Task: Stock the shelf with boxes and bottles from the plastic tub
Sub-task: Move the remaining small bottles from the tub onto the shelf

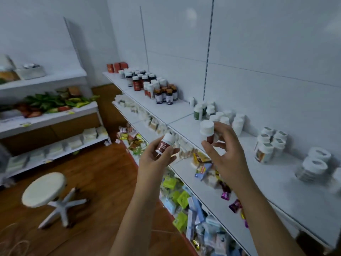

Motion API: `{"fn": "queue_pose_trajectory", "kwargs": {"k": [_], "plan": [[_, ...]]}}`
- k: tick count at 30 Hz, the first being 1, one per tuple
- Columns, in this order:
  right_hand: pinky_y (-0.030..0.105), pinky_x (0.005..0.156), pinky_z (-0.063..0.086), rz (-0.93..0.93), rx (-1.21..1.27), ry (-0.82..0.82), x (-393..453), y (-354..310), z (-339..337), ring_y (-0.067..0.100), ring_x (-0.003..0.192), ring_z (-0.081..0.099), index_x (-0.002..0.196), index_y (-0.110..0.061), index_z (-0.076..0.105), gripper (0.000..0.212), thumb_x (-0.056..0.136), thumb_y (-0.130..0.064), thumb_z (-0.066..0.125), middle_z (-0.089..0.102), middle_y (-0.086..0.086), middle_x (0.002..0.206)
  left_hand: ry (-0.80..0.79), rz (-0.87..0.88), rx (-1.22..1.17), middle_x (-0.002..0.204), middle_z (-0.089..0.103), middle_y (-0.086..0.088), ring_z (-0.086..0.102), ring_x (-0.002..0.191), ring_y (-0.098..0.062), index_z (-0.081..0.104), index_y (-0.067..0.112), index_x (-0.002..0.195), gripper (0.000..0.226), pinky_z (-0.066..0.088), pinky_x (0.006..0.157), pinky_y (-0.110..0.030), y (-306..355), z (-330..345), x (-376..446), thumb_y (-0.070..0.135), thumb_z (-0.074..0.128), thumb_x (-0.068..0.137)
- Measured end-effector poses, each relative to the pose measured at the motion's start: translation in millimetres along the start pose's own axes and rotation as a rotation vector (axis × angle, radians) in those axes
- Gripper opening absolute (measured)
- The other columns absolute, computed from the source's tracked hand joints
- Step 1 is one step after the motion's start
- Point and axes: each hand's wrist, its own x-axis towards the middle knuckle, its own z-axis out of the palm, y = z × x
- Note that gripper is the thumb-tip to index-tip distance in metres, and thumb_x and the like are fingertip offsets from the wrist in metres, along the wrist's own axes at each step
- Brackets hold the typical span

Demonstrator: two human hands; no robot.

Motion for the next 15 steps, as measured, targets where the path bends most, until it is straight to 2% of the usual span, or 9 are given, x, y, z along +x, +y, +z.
{"fn": "queue_pose_trajectory", "kwargs": {"k": [2, 6, 10, 13, 15], "plan": [[0.034, 0.093, 0.052, 0.01, 0.02, -0.032, 14.6, 3.8, 24.2, 0.017, 0.113, 0.057, 0.129, -0.033, 0.052, 0.045, 0.086, -0.044, 0.062, 0.053, -0.009, 0.129, 0.025, 0.006, -0.002, 0.109, 0.073, -0.003, 0.073, 0.097, -0.018, 0.061, 0.022, 0.12, 0.03, 0.058, 0.078, -0.024, 2.9, -17.5, 17.7, 0.01, 0.064, 0.093], [0.034, 0.094, 0.052, 0.014, 0.013, -0.072, 51.3, 27.1, 63.7, 0.015, 0.115, 0.056, 0.13, -0.028, 0.053, 0.042, 0.091, -0.029, 0.068, 0.052, -0.013, 0.131, 0.053, 0.004, 0.004, 0.114, 0.071, -0.005, 0.073, 0.097, -0.017, 0.06, 0.021, 0.124, 0.034, 0.058, 0.078, -0.023, 0.7, -41.7, 62.0, 0.008, 0.063, 0.093], [0.033, 0.095, 0.052, 0.017, 0.032, -0.089, 95.5, 64.8, 94.8, 0.015, 0.118, 0.054, 0.13, -0.026, 0.053, 0.041, 0.092, -0.033, 0.067, 0.051, -0.014, 0.132, 0.083, -0.003, 0.026, 0.111, 0.071, -0.001, 0.073, 0.096, -0.015, 0.061, 0.023, 0.121, 0.033, 0.058, 0.076, -0.022, -8.5, -50.9, 120.4, 0.007, 0.064, 0.092], [0.035, 0.094, 0.052, 0.027, 0.036, -0.091, 135.7, 95.7, 114.6, 0.017, 0.116, 0.055, 0.13, -0.026, 0.053, 0.04, 0.093, -0.031, 0.066, 0.052, -0.012, 0.13, 0.083, -0.009, 0.038, 0.109, 0.069, 0.003, 0.073, 0.097, -0.015, 0.062, 0.03, 0.112, 0.031, 0.057, 0.08, -0.026, -11.3, -49.0, 178.4, 0.007, 0.064, 0.092], [0.034, 0.094, 0.052, 0.022, 0.035, -0.089, 165.6, 112.7, 125.1, 0.017, 0.116, 0.055, 0.128, -0.028, 0.053, 0.039, 0.091, -0.033, 0.065, 0.052, -0.013, 0.129, 0.07, -0.012, 0.053, 0.108, 0.068, 0.005, 0.073, 0.097, -0.015, 0.062, 0.031, 0.113, 0.032, 0.057, 0.083, -0.028, -9.3, -44.4, 220.1, 0.007, 0.065, 0.092]]}}
